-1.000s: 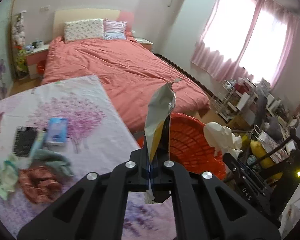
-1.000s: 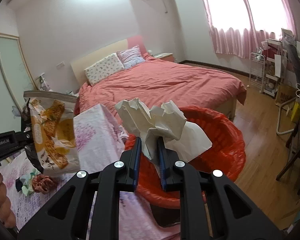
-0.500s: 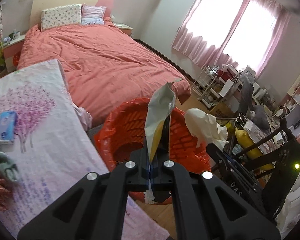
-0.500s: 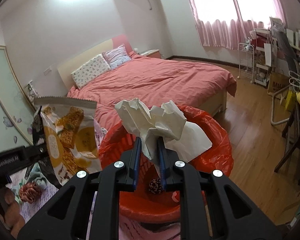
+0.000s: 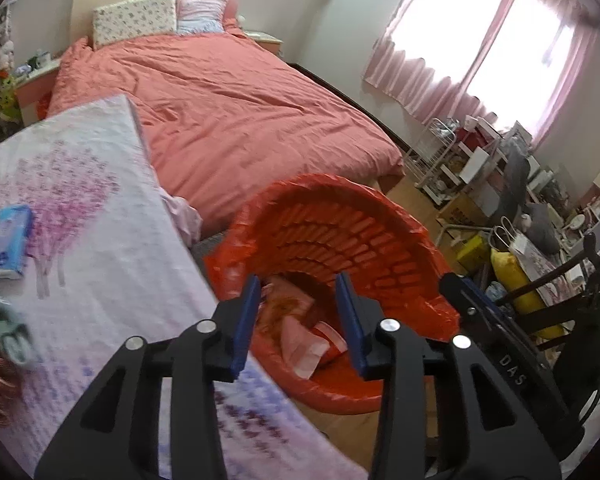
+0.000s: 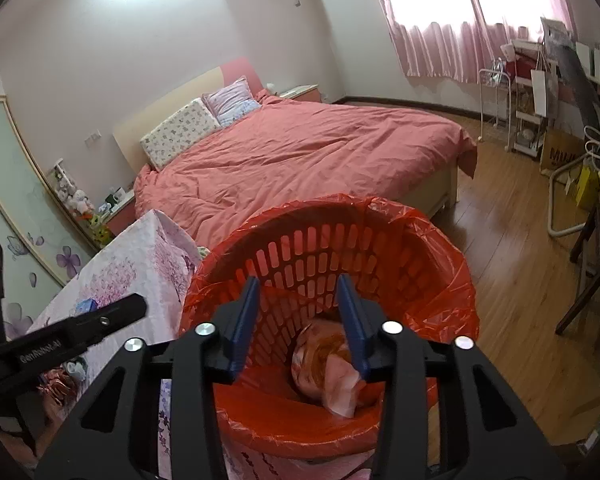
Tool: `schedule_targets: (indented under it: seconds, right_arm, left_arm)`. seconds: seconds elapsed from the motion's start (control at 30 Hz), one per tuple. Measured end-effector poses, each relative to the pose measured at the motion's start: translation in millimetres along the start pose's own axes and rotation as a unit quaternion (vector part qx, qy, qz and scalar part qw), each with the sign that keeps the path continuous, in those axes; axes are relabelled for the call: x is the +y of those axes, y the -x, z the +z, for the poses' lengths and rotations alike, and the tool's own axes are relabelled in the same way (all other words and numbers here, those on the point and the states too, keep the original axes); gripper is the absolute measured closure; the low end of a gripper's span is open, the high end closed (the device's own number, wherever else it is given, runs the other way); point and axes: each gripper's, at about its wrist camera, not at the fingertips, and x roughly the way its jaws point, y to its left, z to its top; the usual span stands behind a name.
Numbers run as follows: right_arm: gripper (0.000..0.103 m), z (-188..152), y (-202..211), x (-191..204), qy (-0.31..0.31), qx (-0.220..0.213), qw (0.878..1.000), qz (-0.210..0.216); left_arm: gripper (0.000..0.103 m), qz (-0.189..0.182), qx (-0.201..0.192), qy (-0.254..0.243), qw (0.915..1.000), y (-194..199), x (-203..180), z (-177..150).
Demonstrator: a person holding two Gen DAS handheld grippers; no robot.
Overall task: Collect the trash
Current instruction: 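Return to the bed and grasp the plaid cloth with the right tool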
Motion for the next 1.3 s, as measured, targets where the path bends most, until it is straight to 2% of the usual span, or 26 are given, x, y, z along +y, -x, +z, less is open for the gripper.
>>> schedule_targets:
  seconds: [0.2, 0.4, 0.5, 0.6, 0.7, 0.83, 1.0, 1.17, 1.3]
  right_arm:
    - [0.057, 0, 14, 21, 0.034, -0.013, 0.999, -0.002]
    - [0.055, -15, 29, 74, 0.087, -0.015, 0.996, 0.026]
    - [0.055, -29, 32, 106, 0.114, -0.006, 0.992, 0.048]
    - [0.055, -44, 31, 135, 0.138, 0.009, 0.988, 0.068]
    - [0.055, -62, 27, 167, 0.165, 0.028, 0.982, 0.089]
    - [0.055, -88, 20, 211, 0.198, 0.055, 0.971, 0.123]
    - [0.055, -113, 14, 262, 0.236, 0.077, 0.956, 0.156]
    - [0.055, -130, 12, 297, 0.269, 0.078, 0.944, 0.173]
    - [0.055, -142, -2, 311, 0.29, 0.094, 0.939, 0.158]
  left_arm:
    - [0.05, 0.05, -0.029, -0.006, 0.9983, 44, 29, -13]
    - [0.041, 0.131, -0.06, 0.002, 0.9896, 109, 86, -47]
    - [0.039, 0.176, -0.069, 0.015, 0.9818, 141, 119, -66]
    - [0.035, 0.228, -0.078, 0.034, 0.97, 173, 163, -87]
    - [0.033, 0.26, -0.081, 0.064, 0.96, 196, 202, -103]
    - [0.033, 0.301, -0.079, 0.121, 0.9427, 227, 265, -126]
    - [0.033, 0.323, -0.076, 0.174, 0.9273, 252, 319, -149]
    - [0.032, 0.314, -0.079, 0.199, 0.9248, 257, 343, -158]
    - [0.032, 0.308, -0.075, 0.203, 0.9266, 251, 355, -159]
